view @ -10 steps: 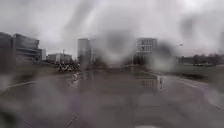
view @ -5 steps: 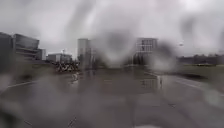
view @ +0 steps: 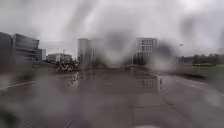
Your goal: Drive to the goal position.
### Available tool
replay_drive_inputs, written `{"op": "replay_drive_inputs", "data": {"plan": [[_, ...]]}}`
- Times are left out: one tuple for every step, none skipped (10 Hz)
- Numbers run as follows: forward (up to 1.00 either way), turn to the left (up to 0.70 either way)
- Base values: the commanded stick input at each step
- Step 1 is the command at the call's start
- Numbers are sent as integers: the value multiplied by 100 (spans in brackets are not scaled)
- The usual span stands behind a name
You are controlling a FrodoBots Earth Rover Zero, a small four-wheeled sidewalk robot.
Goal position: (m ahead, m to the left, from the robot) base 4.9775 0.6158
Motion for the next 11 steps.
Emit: {"op": "replay_drive_inputs", "data": {"plan": [[84,0],[100,0],[100,0],[100,0],[100,0],[100,0],[100,0],[100,0],[100,0],[100,0],[100,0]]}}
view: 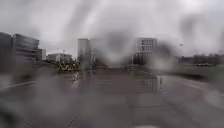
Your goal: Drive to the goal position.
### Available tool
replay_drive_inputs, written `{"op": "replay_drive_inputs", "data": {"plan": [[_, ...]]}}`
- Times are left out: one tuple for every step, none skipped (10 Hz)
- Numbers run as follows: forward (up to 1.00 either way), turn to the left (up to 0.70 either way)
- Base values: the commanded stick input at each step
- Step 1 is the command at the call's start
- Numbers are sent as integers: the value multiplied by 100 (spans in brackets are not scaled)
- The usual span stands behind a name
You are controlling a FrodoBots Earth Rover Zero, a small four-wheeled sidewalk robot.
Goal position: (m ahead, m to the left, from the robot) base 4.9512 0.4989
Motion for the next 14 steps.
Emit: {"op": "replay_drive_inputs", "data": {"plan": [[100,0],[100,0],[100,0],[100,0],[100,0],[100,0],[100,-8],[100,-20],[100,-33],[100,-30],[100,-10],[100,0],[100,0],[100,0]]}}
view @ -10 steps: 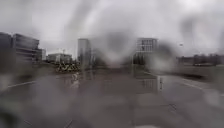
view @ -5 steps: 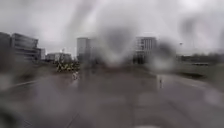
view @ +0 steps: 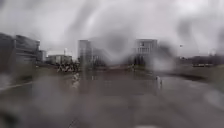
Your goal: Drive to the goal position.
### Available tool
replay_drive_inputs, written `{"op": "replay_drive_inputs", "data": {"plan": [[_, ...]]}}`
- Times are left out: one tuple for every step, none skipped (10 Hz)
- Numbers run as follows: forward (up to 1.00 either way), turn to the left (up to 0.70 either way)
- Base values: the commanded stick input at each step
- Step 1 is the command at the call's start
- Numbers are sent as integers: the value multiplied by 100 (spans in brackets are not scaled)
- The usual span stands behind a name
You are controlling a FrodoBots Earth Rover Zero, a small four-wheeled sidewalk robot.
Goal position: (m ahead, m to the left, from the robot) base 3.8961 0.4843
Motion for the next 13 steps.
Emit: {"op": "replay_drive_inputs", "data": {"plan": [[100,0],[100,0],[100,0],[100,0],[100,0],[100,0],[100,0],[100,0],[100,0],[100,0],[100,0],[100,0],[100,0]]}}
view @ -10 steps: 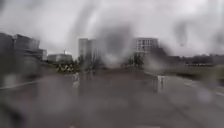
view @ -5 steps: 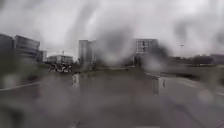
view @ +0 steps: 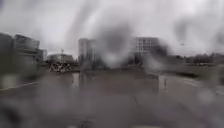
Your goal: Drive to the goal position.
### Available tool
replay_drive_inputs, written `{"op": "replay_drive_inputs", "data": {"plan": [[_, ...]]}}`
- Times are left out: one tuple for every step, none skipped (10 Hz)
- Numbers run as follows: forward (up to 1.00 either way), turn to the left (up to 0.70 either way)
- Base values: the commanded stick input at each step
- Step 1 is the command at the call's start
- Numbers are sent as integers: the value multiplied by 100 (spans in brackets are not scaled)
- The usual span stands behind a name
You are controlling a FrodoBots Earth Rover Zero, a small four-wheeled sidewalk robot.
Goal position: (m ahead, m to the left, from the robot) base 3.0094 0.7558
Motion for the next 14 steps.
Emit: {"op": "replay_drive_inputs", "data": {"plan": [[100,0],[100,0],[100,0],[100,0],[100,0],[100,0],[100,0],[100,0],[95,0],[91,0],[91,0],[91,0],[91,0],[91,0]]}}
